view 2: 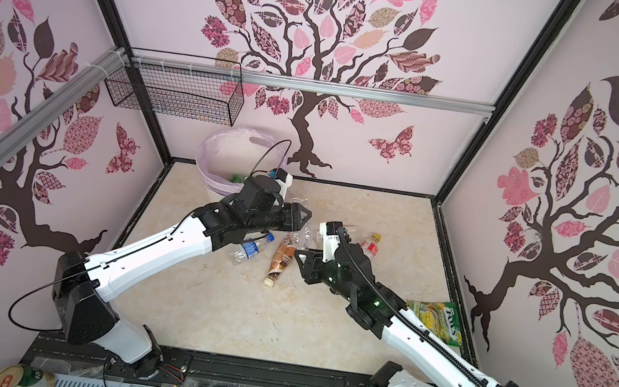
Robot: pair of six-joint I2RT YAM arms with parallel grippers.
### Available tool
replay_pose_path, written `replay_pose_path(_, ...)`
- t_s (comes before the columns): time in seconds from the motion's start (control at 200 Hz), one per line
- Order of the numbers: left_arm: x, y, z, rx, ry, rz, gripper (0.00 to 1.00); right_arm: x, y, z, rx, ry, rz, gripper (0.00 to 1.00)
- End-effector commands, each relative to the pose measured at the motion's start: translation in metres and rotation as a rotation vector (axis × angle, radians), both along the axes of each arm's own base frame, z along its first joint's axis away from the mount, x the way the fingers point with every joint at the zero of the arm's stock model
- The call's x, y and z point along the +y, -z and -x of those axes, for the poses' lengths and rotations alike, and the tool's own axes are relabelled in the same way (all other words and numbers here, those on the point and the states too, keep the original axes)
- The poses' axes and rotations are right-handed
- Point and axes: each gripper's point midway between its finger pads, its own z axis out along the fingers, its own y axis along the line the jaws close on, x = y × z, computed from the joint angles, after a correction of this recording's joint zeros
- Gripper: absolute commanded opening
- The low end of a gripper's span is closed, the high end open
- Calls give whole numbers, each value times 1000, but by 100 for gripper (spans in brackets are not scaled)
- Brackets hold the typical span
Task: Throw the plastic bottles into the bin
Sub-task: 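Open right gripper and raise the ribbed bottle with left gripper over bin, then open left gripper above the bin to drop the ribbed bottle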
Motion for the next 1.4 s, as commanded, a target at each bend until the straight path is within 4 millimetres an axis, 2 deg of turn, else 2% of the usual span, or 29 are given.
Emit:
replay_pose_path(0.0, 2, -29, -10, -70, -18, 11, 51, -3, -25, 3, -44, 4, -43, 49)
replay_pose_path(0.11, 5, -36, -13, -95, -21, -11, 51, -7, -31, 4, -60, 14, -37, 62)
replay_pose_path(0.185, 8, -45, -15, -126, -21, -42, 51, -11, -37, 4, -75, 27, -32, 76)
replay_pose_path(0.345, 26, -80, -23, -225, -51, -122, 51, -17, -57, 5, -120, 40, -33, 99)
replay_pose_path(0.485, 45, -116, -30, -315, -80, -163, 53, -22, -83, -3, -173, 86, -30, 100)
replay_pose_path(0.585, 67, -145, -38, -380, -130, -191, 53, -19, -107, -8, -213, 86, -41, 99)
replay_pose_path(0.61, 73, -147, -41, -391, -144, -210, 53, -17, -113, -9, -220, 85, -44, 99)
replay_pose_path(0.63, 79, -164, -41, -426, -161, -197, 53, -17, -119, -9, -232, 85, -49, 99)
replay_pose_path(0.785, 124, -214, -49, -558, -272, -227, 54, -8, -162, -15, -291, 72, -90, 99)
replay_pose_path(0.86, 146, -243, -47, -647, -344, -272, 54, -3, -176, -15, -305, 53, -109, 100)
replay_pose_path(0.99, 175, -299, -29, -828, -449, -320, 54, 2, -181, -16, -302, 40, -123, 99)
replay_pose_path(1.06, 193, -328, -12, -936, -522, -307, 54, 4, -175, -18, -290, 40, -122, 100)
replay_pose_path(1.14, 206, -350, 3, -1039, -582, -306, 54, 5, -168, -19, -276, 39, -120, 100)
replay_pose_path(1.205, 214, -359, 6, -1075, -625, -323, 54, 7, -161, -20, -264, 39, -114, 100)
replay_pose_path(1.275, 216, -354, -4, -1071, -632, -334, 54, 8, -158, -21, -258, 38, -110, 100)
replay_pose_path(1.335, 217, -337, -25, -1022, -625, -338, 54, 9, -156, -22, -253, 38, -109, 99)
replay_pose_path(1.395, 217, -306, -55, -936, -609, -345, 55, 11, -154, -23, -245, 34, -111, 99)
